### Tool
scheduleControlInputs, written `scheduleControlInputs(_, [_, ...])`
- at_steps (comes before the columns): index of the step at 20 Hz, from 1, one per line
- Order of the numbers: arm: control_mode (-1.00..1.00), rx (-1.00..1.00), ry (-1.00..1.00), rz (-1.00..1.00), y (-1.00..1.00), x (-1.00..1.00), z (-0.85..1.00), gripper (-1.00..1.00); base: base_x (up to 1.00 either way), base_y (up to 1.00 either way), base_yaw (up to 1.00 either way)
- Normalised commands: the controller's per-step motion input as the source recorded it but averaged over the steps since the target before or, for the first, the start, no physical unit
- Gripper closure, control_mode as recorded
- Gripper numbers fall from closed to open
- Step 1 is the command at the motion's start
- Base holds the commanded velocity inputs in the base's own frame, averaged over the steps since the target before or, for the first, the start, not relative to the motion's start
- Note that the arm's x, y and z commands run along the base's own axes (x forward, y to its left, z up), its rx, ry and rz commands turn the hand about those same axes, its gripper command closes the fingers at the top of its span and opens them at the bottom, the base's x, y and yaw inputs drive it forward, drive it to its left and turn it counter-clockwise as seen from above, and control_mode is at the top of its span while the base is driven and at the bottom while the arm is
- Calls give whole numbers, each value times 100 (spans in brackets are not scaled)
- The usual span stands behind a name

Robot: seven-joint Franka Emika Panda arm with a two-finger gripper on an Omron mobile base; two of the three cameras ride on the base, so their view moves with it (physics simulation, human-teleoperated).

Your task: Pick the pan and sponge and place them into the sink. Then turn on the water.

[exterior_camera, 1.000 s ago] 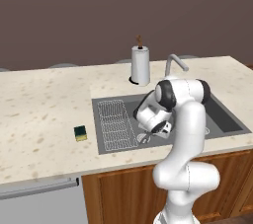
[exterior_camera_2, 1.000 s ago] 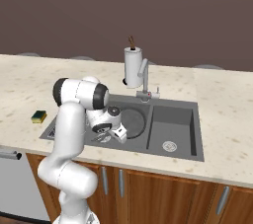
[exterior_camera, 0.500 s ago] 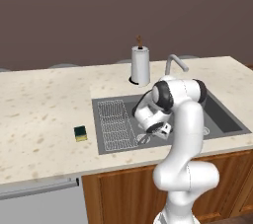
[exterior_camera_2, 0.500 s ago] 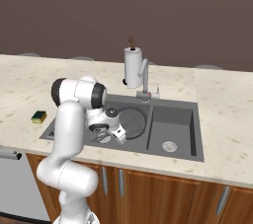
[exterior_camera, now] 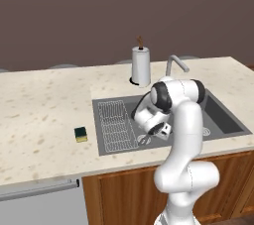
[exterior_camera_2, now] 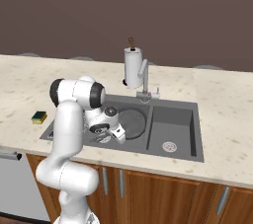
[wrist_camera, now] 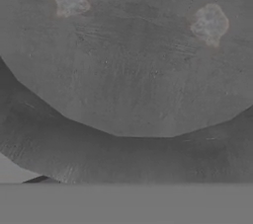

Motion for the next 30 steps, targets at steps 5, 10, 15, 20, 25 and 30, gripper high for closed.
scheduleControlInputs(5, [-100,0,18,0,20,48,-68,100,0,0,0])
scheduleControlInputs(10, [-100,0,20,0,19,59,-79,100,0,0,0])
scheduleControlInputs(15, [-100,0,15,0,14,55,-78,100,0,0,0])
scheduleControlInputs(20, [-100,0,1,0,2,31,-75,100,0,0,0])
scheduleControlInputs(25, [-100,0,0,0,0,20,-78,100,0,0,0])
scheduleControlInputs(30, [-100,0,0,0,0,10,-59,-100,0,0,0])
